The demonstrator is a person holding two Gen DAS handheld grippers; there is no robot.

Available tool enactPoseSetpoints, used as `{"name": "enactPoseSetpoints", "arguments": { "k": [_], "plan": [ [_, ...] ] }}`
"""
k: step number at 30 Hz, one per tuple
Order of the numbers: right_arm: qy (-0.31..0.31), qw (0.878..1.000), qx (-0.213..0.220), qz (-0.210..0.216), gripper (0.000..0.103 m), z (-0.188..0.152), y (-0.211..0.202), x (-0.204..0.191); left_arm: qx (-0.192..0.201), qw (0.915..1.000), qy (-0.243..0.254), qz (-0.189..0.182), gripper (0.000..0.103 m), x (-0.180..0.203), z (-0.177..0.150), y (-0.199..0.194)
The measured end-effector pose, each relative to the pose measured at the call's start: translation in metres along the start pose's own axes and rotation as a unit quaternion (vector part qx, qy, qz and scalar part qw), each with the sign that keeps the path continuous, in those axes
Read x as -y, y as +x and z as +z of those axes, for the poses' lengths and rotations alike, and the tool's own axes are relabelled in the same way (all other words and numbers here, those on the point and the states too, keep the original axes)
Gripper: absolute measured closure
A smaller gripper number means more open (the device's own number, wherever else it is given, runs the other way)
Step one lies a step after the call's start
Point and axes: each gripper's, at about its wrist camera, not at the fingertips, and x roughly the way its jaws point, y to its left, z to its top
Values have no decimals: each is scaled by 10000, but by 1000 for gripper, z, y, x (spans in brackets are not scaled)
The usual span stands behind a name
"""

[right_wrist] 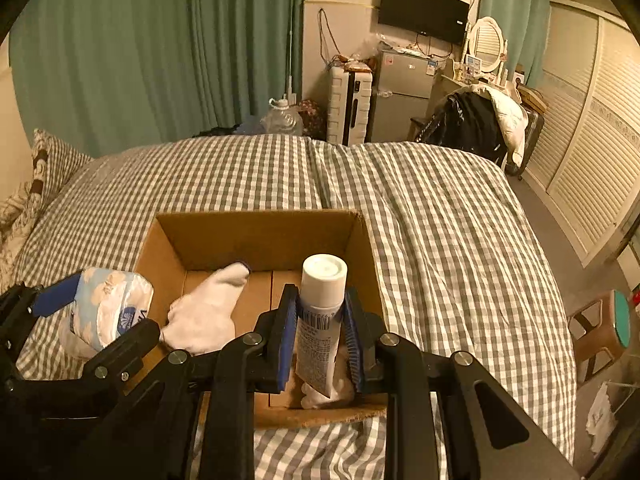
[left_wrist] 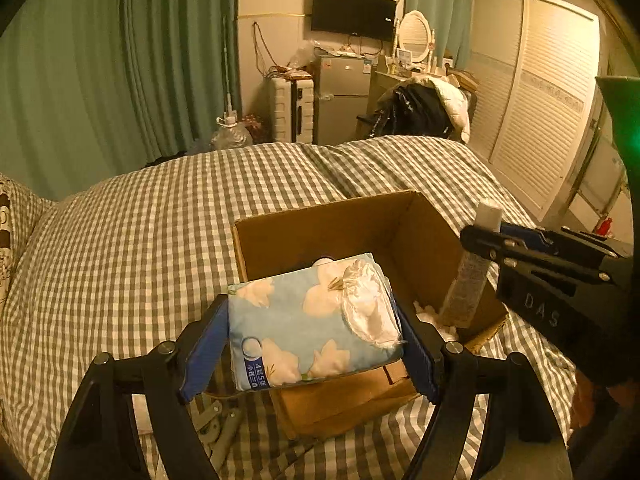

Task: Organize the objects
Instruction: 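Lower tissue pack and toothpaste into the box and open both grippers, then grasp the foil blister pack with the left gripper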

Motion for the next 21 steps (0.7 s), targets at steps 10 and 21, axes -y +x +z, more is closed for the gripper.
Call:
{"name": "enactPoseSetpoints", "arguments": {
  "k": [10,21],
  "plan": [
    [42,9996,281,-66,43,9,-47,-20,234,9995,-127,187,10,-29,4,-51],
    [-421,9953,860,174,37,7,-155,-86,776,9931,-575,669,9,-98,-20,-166]
  ]
}}
